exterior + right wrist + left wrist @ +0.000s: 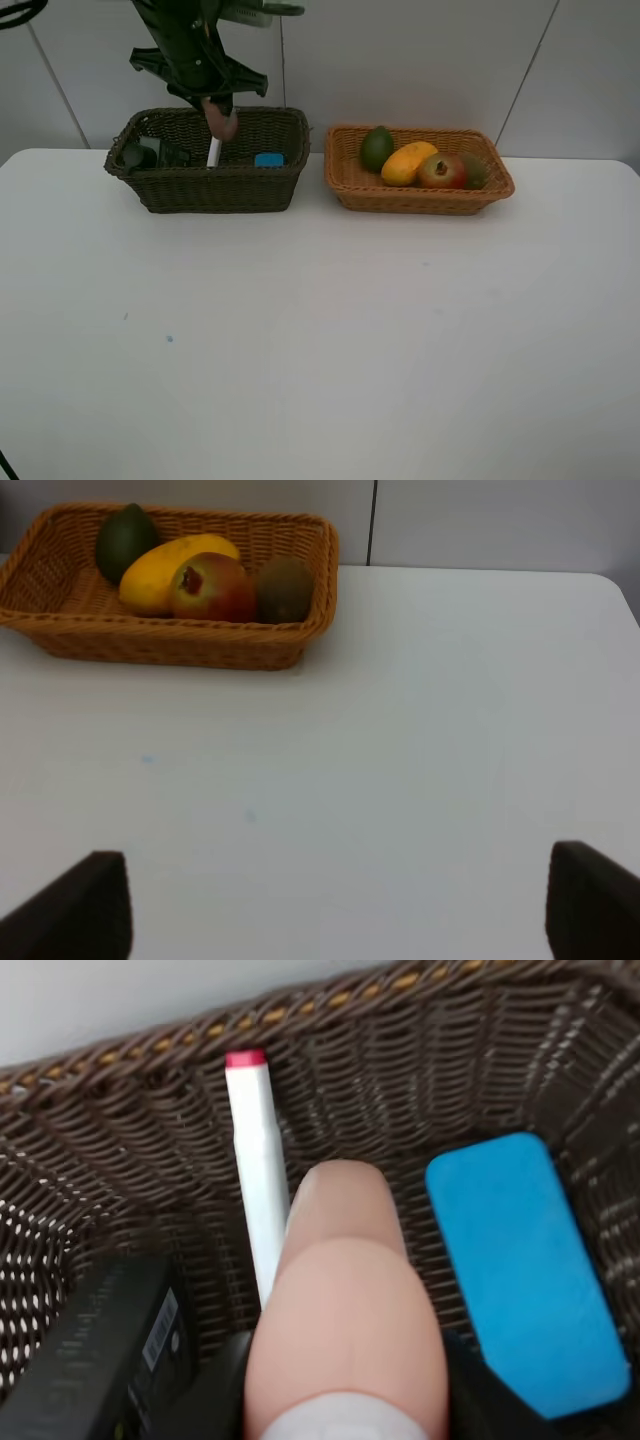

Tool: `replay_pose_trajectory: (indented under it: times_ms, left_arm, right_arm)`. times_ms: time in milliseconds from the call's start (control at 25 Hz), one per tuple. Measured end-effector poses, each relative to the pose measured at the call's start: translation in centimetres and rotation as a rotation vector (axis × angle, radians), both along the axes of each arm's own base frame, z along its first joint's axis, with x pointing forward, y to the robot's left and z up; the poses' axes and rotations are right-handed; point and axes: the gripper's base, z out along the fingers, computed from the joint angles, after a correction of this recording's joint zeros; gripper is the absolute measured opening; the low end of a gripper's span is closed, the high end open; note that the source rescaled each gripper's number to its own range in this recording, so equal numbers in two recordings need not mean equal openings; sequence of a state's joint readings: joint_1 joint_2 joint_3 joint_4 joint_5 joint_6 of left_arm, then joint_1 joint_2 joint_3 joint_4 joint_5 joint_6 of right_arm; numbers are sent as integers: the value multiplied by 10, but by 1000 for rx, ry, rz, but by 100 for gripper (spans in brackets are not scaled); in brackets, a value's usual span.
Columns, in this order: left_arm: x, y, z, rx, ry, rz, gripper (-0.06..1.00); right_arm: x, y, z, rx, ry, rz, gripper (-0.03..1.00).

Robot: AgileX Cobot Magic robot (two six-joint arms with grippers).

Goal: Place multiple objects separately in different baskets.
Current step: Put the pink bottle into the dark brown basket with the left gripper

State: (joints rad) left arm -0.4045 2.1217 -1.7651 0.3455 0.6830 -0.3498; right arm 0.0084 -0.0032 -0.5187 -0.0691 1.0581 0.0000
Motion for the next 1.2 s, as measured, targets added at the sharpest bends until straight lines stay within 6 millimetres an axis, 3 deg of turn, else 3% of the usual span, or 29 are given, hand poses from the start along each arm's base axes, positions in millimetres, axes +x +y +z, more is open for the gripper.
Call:
replay_pose_trajectory:
  times_ms: [320, 760, 840, 920, 1000, 1080, 1200]
  left_arm:
    - [7, -4, -19, 3, 3, -34, 29]
    - [7, -6, -19, -21, 1, -34, 30]
    - [7, -6, -19, -17, 0, -41, 42]
    - [7, -5, -19, -5, -5, -53, 72]
    - [7, -5, -19, 0, -6, -58, 91]
    - [7, -5, -19, 0, -6, -58, 97]
    - [7, -5, -19, -2, -5, -58, 99]
  right_arm:
    - [0, 0, 0, 0, 0, 0, 100]
    - [0, 0, 0, 0, 0, 0, 100]
    - [0, 0, 0, 0, 0, 0, 100]
    - [0, 0, 0, 0, 0, 0, 100]
    - [0, 0, 0, 0, 0, 0, 100]
    - [0, 0, 0, 0, 0, 0, 100]
    - [0, 0, 0, 5, 0, -2, 100]
